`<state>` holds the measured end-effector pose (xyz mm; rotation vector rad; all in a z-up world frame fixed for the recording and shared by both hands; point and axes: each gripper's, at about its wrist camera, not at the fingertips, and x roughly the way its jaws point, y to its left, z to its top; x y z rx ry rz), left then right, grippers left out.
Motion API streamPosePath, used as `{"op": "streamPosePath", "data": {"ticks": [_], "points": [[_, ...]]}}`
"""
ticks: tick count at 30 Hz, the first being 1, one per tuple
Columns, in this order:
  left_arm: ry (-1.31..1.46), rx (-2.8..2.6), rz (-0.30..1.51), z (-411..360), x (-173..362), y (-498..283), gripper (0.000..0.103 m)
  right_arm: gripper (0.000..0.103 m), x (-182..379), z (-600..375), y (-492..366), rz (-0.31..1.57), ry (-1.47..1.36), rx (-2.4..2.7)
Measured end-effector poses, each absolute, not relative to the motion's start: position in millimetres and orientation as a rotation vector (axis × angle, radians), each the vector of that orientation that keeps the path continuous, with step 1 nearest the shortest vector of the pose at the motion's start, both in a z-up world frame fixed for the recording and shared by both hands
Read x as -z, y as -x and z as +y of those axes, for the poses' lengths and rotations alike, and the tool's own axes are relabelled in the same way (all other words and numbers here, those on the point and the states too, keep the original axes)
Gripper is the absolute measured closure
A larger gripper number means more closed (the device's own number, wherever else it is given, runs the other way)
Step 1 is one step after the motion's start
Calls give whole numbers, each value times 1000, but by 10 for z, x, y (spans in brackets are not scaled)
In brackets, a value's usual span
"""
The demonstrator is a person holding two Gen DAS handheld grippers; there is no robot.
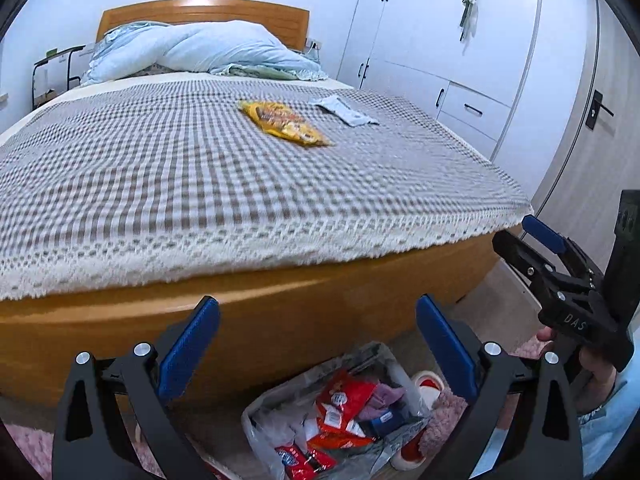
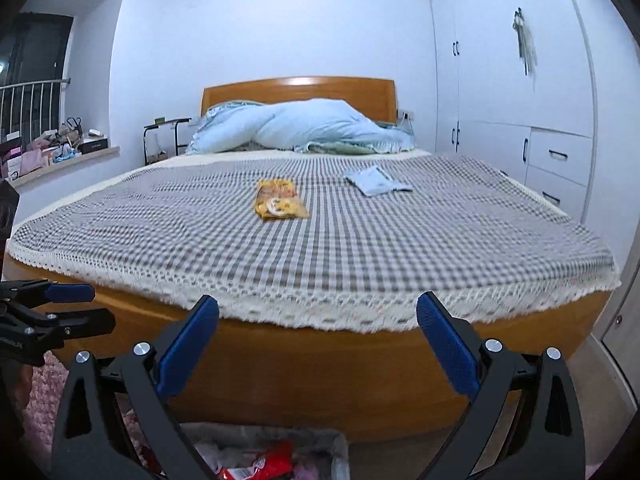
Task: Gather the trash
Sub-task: 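Move both open tools toward the yellow noodle bag and white wrapper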
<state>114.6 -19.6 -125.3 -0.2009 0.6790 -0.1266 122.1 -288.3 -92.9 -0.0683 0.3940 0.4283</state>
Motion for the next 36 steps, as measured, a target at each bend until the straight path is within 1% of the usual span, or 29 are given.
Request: {"op": "streamPosePath", "data": {"ticks": [5,15,23,36], "points": [[218,132,659,-193,1105,-1284,8,8,827,-2925,-1316,352,94,-382],[336,175,634,-86,899,-1649,8,8,672,-2953,-1511,261,192,-278],[451,234,635,37,850,-1916,8,8,604,-3000,-1668,203,207,-163],[524,235,645,218,837,-2467,8,8,569,-2983,-2102,149,234,-64]]}}
